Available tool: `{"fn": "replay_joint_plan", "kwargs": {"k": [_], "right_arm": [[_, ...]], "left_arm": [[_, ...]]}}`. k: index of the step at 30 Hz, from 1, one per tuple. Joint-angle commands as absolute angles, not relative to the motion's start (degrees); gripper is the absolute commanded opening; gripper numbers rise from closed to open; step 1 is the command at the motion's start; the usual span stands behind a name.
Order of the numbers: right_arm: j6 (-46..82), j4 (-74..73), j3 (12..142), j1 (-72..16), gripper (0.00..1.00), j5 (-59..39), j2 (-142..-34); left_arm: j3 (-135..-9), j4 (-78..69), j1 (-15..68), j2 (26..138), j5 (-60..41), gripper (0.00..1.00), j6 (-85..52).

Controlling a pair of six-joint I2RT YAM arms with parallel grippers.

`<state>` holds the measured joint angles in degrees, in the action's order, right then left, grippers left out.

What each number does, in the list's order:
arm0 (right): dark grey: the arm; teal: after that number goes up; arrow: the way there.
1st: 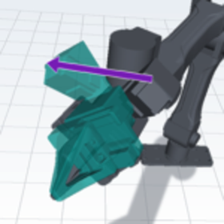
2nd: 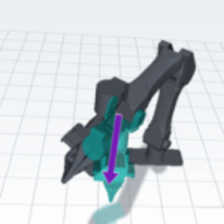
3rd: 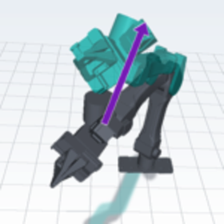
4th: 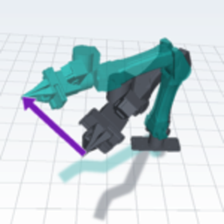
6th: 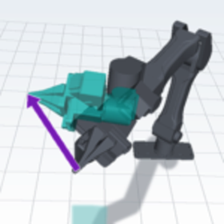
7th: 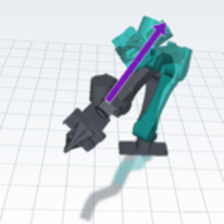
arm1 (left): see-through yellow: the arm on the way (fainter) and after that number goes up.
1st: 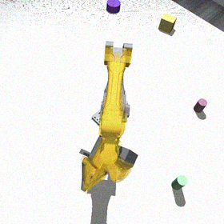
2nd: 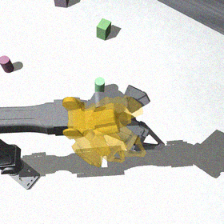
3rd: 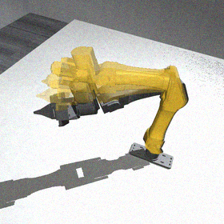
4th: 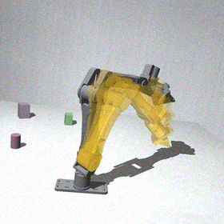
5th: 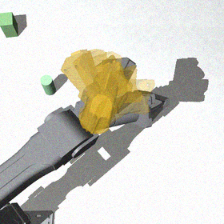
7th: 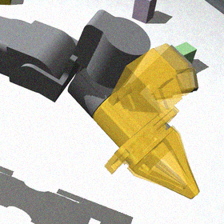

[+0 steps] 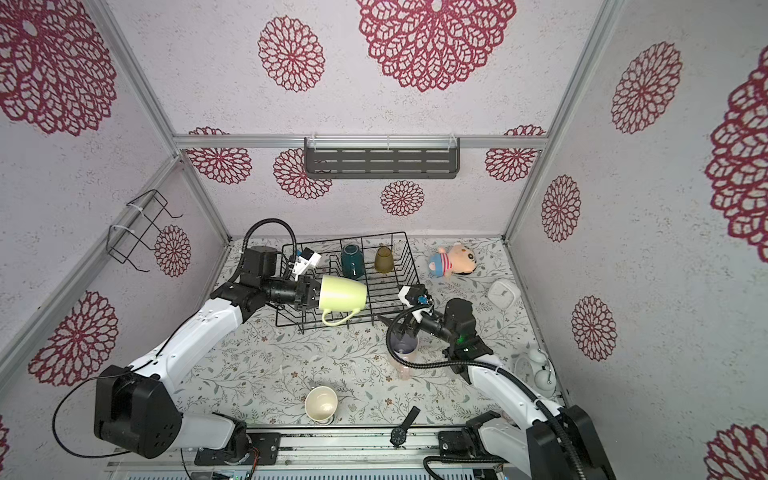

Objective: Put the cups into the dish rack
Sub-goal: 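Lift the light green mug over the rack toward the right gripper, then grasp the light green mug with the right gripper while the left holds it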

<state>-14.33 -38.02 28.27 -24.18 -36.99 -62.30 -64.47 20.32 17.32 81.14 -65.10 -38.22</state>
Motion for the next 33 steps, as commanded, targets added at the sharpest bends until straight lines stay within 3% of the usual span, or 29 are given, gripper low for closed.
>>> {"fn": "replay_joint_plan", "kwargs": {"k": [1, 9, 17, 29, 33], "right_arm": [[-20.0, -47.9, 28.7, -25.5, 0.99, -43.0, -62.5], [-20.0, -49.1, 33.9, -31.0, 0.99, -45.7, -65.6], [-28.2, -50.0, 35.8, -36.3, 0.99, -46.4, -68.4], [-31.3, -55.3, 35.0, -38.0, 0.86, -45.8, -70.2], [-30.9, -59.4, 34.0, -39.2, 0.91, -45.1, -69.8]], "left_arm": [[-64.5, 19.6, 18.0, 81.0, -70.8, 0.00, -37.4], [-62.1, 19.7, 19.5, 79.4, -70.2, 0.00, -37.6], [-61.3, 17.0, 22.9, 80.7, -72.1, 0.00, -39.9], [-61.0, 17.3, 23.7, 81.5, -73.2, 0.00, -39.9], [-59.4, 11.6, 23.8, 81.3, -73.9, 0.00, -44.4]]}}
